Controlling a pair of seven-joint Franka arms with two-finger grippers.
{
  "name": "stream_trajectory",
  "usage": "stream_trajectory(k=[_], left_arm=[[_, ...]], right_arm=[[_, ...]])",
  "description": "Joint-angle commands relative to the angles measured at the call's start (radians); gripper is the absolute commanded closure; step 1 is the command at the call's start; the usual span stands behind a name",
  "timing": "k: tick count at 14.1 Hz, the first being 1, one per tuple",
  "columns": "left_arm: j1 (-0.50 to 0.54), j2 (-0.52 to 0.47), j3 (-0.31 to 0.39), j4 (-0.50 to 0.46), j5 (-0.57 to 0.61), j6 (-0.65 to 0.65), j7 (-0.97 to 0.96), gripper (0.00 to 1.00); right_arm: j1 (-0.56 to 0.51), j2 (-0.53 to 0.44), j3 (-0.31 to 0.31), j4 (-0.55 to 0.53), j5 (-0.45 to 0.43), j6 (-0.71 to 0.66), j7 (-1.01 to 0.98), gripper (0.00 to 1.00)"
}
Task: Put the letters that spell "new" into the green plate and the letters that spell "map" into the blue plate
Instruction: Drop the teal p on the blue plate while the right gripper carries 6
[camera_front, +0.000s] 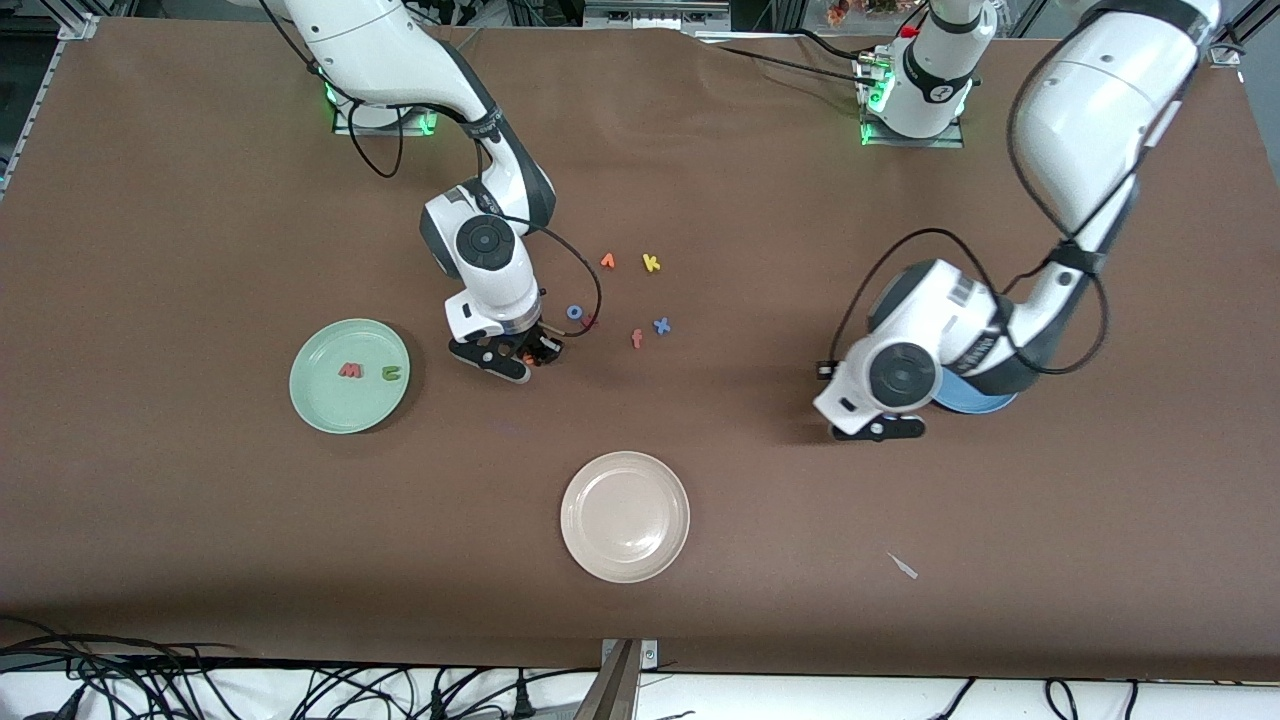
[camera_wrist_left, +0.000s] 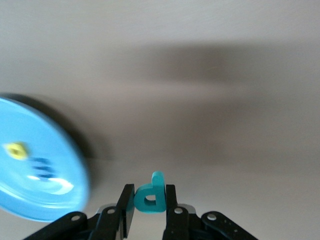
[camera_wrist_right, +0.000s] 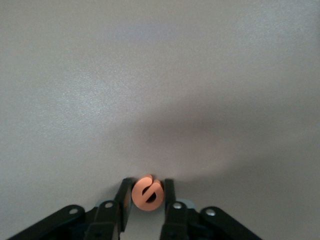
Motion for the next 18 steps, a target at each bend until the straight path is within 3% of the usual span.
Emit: stream_trajectory(k=[1, 6, 7, 8, 9, 11, 14, 18], left_arm=[[0.099, -0.028, 0.001, -0.011, -0.012, -0.071, 0.27, 0.88], [0.182, -0.019, 0.053, -0.028, 0.0, -0.076, 0.582, 0.81], [0.182, -0.02, 0.059, -0.032, 0.017, -0.076, 0.605, 0.68], [0.185, -0.02, 0.059, -0.032, 0.017, -0.081, 0.61, 0.39], [0.185, -0.022, 0.059, -0.026, 0.017, -0.1, 0.616, 0.0], [0.187, -0.032, 0.058, -0.005, 0.015, -0.131, 0.619, 0.0], [0.187, -0.039, 0.059, 0.099, 0.017, -0.241, 0.619, 0.0], [0.187, -0.042, 0.058, 0.176, 0.002, -0.303, 0.616, 0.0]], right_arm=[[0.008, 0.015, -0.003, 0.013, 0.006, 0.007, 0.003, 0.8], [0.001, -0.033, -0.033, 0.022, 0.006, -0.082, -0.102, 0.81], [0.001, -0.047, -0.046, 0.025, 0.006, -0.113, -0.137, 0.81], [-0.002, -0.063, -0.057, 0.028, 0.006, -0.14, -0.171, 0.81], [-0.002, -0.069, -0.073, 0.035, 0.006, -0.173, -0.209, 0.81], [-0.002, -0.095, -0.112, 0.05, 0.01, -0.249, -0.311, 0.81], [-0.002, -0.136, -0.194, 0.045, 0.012, -0.35, -0.519, 0.81], [-0.005, -0.21, -0.331, -0.025, 0.024, -0.398, -0.827, 0.81]])
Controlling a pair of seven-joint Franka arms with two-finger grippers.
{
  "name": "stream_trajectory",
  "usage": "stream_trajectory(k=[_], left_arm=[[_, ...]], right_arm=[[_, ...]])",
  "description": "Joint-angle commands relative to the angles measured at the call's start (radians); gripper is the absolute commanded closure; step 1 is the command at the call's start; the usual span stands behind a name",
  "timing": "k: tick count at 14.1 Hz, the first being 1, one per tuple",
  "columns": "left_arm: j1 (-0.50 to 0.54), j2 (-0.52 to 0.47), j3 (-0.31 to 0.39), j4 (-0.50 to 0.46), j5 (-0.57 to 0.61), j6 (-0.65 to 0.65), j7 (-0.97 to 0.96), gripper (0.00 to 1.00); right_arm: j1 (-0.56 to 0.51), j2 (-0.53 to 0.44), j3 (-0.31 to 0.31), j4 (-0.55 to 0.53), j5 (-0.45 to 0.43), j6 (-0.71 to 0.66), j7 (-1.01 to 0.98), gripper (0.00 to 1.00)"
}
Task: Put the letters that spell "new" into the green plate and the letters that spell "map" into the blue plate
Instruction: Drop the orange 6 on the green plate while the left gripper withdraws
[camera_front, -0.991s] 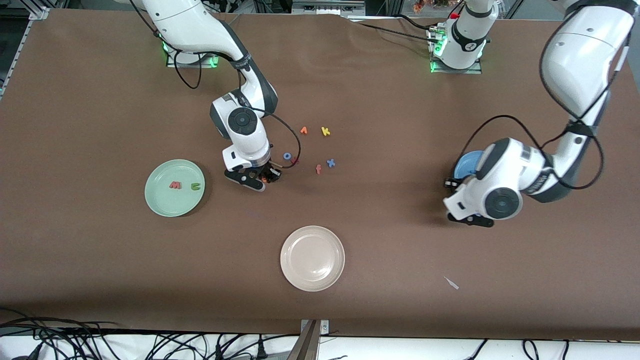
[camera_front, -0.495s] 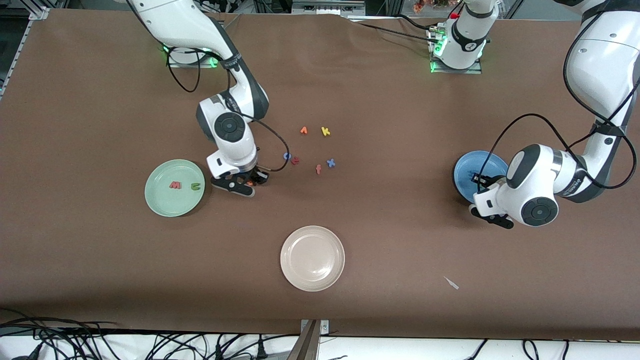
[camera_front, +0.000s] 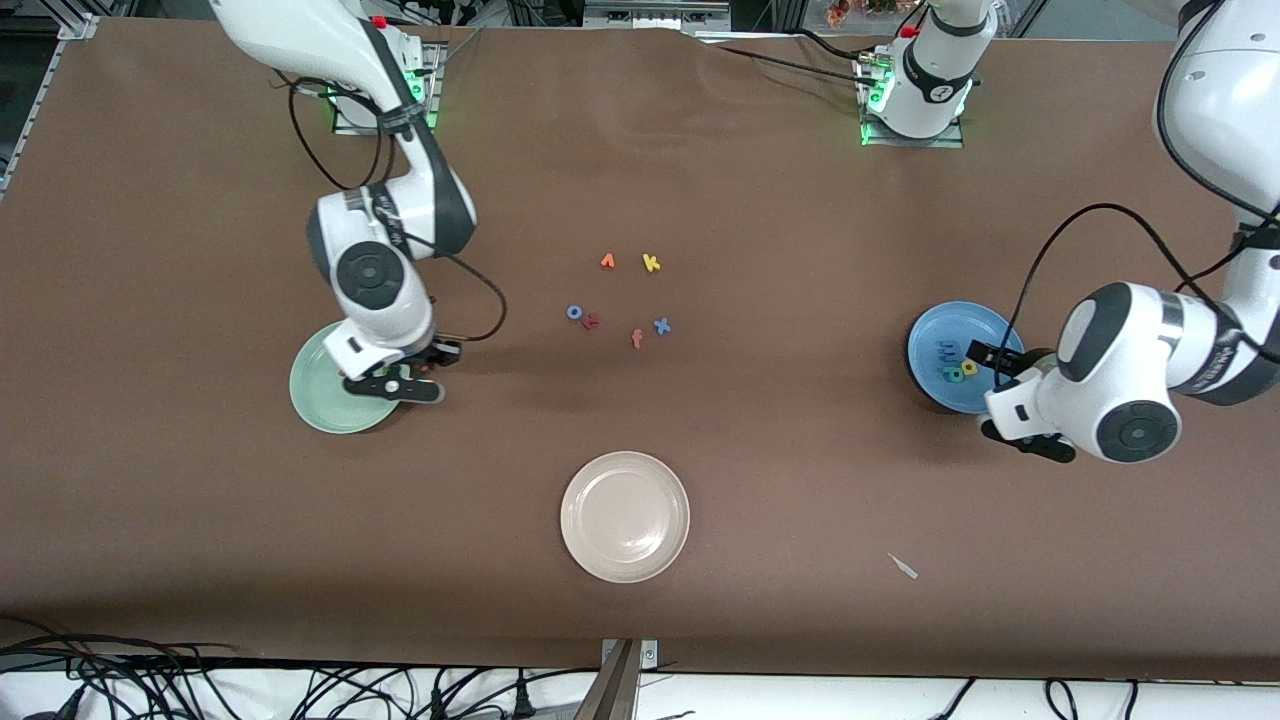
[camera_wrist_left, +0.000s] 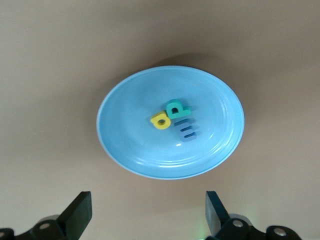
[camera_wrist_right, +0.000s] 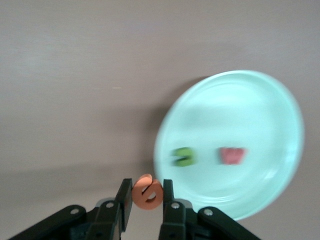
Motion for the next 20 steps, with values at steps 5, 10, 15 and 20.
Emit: stream_trajectory(k=[5, 10, 15, 20], left_arm=[[-0.011, -0.144, 0.084, 0.033, -0.112, 0.009, 0.014, 0.0], [-0.239, -0.451, 0.414, -0.147, -0.377, 0.155, 0.016, 0.0], [-0.355, -0.649, 0.491, -0.176, -0.392, 0.125, 0.024, 0.0], [-0.375, -0.725, 0.546, -0.172, -0.477, 0.108, 0.022, 0.0]], right_arm=[[-0.008, -0.057, -0.115, -0.103, 0.15, -0.001, -0.284, 0.48], [-0.019, -0.057, -0.115, -0.098, 0.166, -0.004, -0.29, 0.33], [-0.017, -0.079, -0.112, -0.061, 0.186, -0.022, -0.284, 0.25], [-0.017, -0.094, -0.11, 0.164, 0.186, -0.296, -0.278, 0.18]])
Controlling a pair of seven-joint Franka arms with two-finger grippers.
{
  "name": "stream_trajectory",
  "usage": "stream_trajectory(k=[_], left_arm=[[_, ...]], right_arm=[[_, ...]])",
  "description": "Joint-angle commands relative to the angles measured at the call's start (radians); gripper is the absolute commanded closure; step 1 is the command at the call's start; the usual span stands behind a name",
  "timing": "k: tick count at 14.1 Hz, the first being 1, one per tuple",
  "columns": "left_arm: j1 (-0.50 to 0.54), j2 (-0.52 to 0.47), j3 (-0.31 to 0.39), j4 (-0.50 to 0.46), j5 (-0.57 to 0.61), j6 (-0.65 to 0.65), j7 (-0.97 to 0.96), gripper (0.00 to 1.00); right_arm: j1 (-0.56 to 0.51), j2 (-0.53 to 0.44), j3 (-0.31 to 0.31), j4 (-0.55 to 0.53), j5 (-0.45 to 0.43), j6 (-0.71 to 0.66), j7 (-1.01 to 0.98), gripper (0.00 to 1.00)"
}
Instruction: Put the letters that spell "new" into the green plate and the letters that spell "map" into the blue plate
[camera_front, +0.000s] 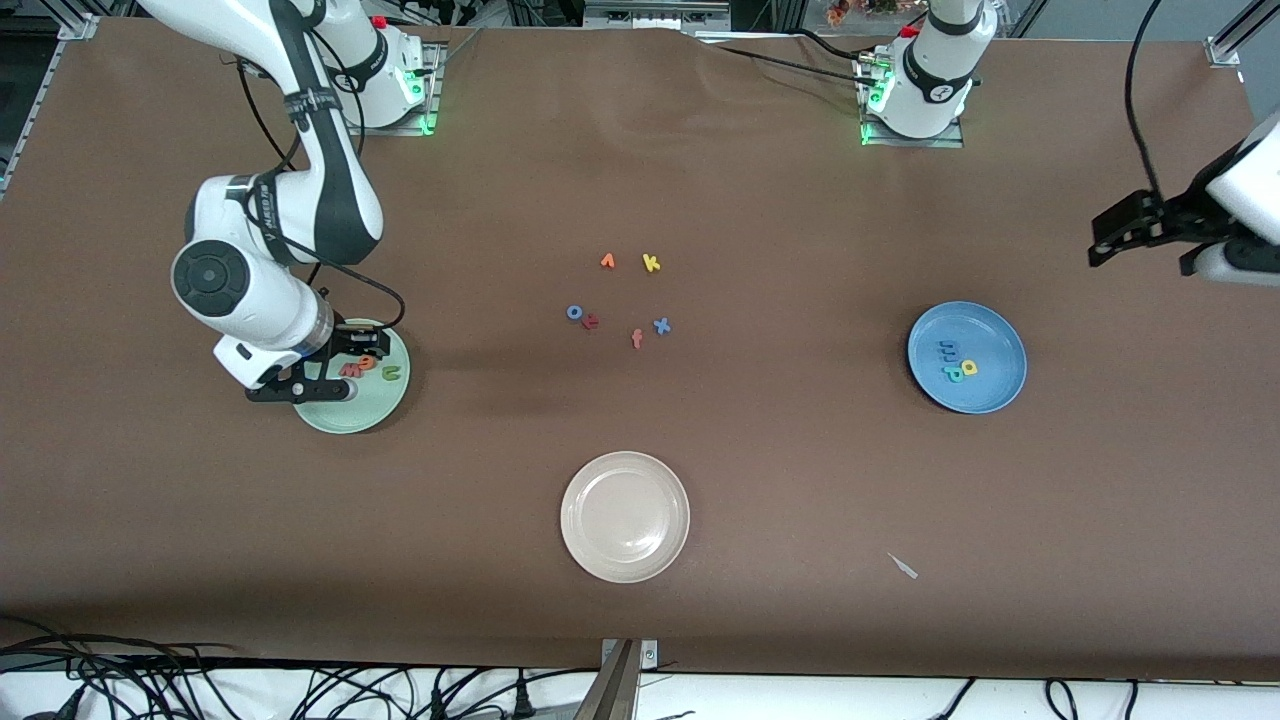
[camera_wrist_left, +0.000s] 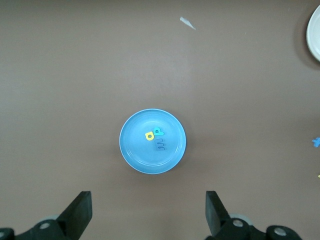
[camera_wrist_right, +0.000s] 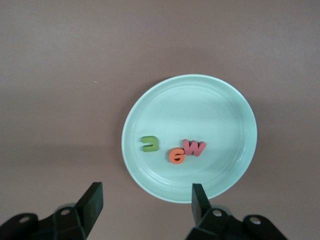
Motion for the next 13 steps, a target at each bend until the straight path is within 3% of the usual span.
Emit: stream_trajectory(k=[1, 4, 6, 13], left_arm=[[-0.012, -0.015, 0.016, -0.035, -0.024, -0.039, 0.019, 0.0], [-0.007, -0.004, 0.013, -0.034, -0.01, -0.069, 0.024, 0.0], [-0.001, -0.004, 0.01, -0.034, -0.007, -0.067, 0.024, 0.0], [-0.002, -0.004, 0.005, -0.032, 0.004, -0.044, 0.024, 0.0]], right_arm=[[-0.004, -0.017, 0.002, 0.158, 0.022, -0.183, -0.013, 0.17], [-0.004, -0.023, -0.003, 0.273, 0.017, -0.277, -0.031, 0.13], [-0.004, -0.052, -0.002, 0.298, 0.005, -0.303, -0.039, 0.02], [-0.024, -0.135, 0.003, 0.355, -0.004, -0.403, -0.056, 0.01]])
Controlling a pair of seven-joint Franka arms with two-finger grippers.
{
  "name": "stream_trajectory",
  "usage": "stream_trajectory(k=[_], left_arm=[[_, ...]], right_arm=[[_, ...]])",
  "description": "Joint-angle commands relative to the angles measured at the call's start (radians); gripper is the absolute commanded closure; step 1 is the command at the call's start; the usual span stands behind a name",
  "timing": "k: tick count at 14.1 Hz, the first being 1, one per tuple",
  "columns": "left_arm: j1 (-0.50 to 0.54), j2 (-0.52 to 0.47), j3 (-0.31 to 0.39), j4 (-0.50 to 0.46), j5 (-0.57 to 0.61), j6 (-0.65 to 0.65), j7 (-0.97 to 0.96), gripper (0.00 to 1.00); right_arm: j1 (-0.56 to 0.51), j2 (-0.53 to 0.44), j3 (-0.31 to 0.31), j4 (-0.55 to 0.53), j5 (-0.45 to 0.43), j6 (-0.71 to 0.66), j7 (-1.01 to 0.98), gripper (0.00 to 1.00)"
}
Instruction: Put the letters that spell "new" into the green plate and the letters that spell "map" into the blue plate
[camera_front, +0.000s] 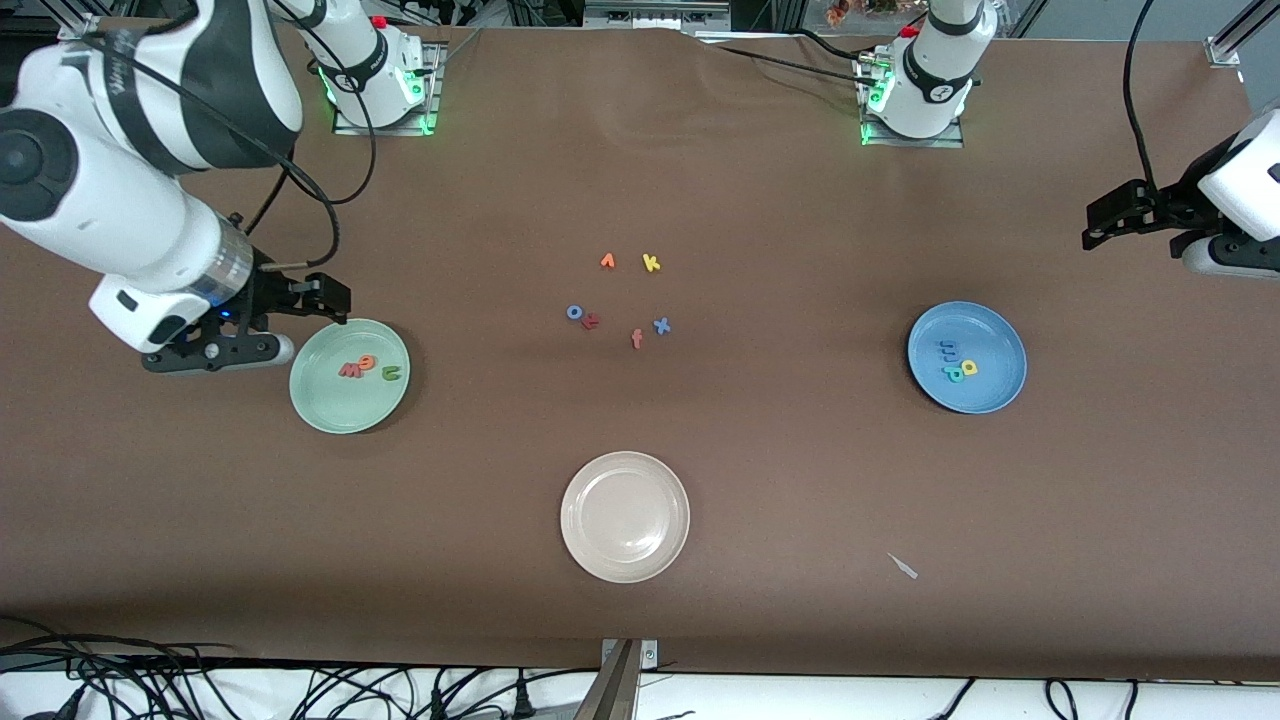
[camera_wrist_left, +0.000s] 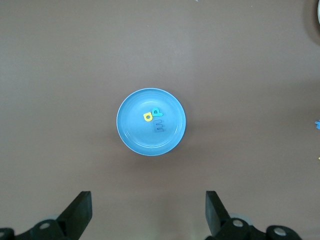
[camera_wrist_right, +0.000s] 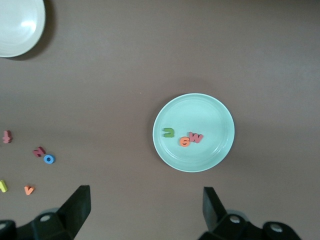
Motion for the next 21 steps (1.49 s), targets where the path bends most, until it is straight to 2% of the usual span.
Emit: stream_trajectory(k=[1, 4, 5, 6, 7, 10, 17, 19, 21], left_arm=[[-0.003, -0.006, 0.002, -0.001, 0.004, 0.007, 0.021, 0.0], [-0.004, -0.003, 0.002, -0.001, 0.004, 0.008, 0.021, 0.0], [-0.003, -0.003, 0.002, -0.002, 0.004, 0.01, 0.021, 0.0], [-0.003, -0.003, 0.002, -0.002, 0.004, 0.01, 0.021, 0.0], [-0.001, -0.003, 0.002, -0.002, 0.004, 0.012, 0.021, 0.0], [-0.001, -0.002, 0.004, -0.002, 0.004, 0.016, 0.021, 0.0], [-0.001, -0.003, 0.004, -0.004, 0.005, 0.018, 0.021, 0.0], [-0.001, -0.003, 0.004, -0.004, 0.005, 0.018, 0.021, 0.0], [-0.001, -0.005, 0.002, -0.004, 0.005, 0.018, 0.021, 0.0]], right_arm=[[-0.072, -0.052, 0.06, 0.012, -0.011, -0.051, -0.015, 0.01], [-0.34, -0.114, 0.335, 0.003, -0.045, -0.068, -0.015, 0.01], [-0.409, -0.125, 0.408, 0.003, -0.054, -0.08, -0.015, 0.01], [-0.463, -0.138, 0.456, 0.0, -0.054, -0.085, -0.015, 0.01], [-0.486, -0.155, 0.475, -0.015, -0.054, -0.085, -0.015, 0.01], [-0.49, -0.227, 0.477, -0.103, -0.056, -0.085, -0.011, 0.01], [-0.49, -0.231, 0.472, -0.077, -0.06, -0.129, -0.01, 0.01], [-0.49, -0.229, 0.472, -0.072, -0.121, -0.145, -0.017, 0.01], [-0.49, -0.227, 0.472, -0.068, -0.128, -0.165, -0.015, 0.01]])
